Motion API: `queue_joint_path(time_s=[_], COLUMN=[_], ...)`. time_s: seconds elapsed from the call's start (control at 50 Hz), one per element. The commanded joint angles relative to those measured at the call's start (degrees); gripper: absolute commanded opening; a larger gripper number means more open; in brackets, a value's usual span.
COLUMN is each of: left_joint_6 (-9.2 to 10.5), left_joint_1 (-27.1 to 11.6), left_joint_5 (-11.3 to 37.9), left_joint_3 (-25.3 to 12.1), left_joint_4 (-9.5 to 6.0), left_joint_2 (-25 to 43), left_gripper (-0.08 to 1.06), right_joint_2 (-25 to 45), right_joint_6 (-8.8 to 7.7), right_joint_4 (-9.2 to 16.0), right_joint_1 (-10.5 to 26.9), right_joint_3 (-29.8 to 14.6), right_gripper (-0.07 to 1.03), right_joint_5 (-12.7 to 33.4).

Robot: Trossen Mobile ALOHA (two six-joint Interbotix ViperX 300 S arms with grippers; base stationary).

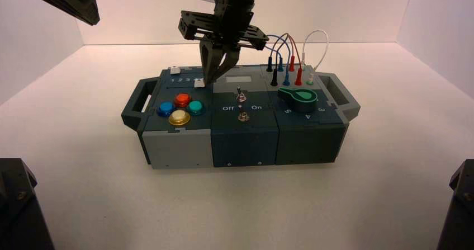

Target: Move the bottom slider to position 3.

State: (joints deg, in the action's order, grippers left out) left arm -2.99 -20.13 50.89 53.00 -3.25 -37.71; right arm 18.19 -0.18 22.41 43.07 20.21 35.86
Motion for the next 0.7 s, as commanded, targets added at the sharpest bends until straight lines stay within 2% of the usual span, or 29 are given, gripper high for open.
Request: queue_joint_path(time_s=[0.02,0.7], left_joint_6=[-0.44,-0.44], left_joint_1=[-0.18,-0.18], left_joint_5=[-0.18,0.0], left_joint_3=[-1.49,-1.49], left_joint_4=[0.09,0.09], left_joint_2=[-0.26,-0.09], left_gripper=[-0.03,-0.03], right_joint_2=[-0.97,-0.26], right_joint_6=[0.09,0.26], right_joint_4=[0.26,0.97], right_joint_1=[0.09,0.35], right_joint_3=[-1.85,-2.37], right_gripper=[-0.02,-0.02], right_joint_5=[0.0,0.97])
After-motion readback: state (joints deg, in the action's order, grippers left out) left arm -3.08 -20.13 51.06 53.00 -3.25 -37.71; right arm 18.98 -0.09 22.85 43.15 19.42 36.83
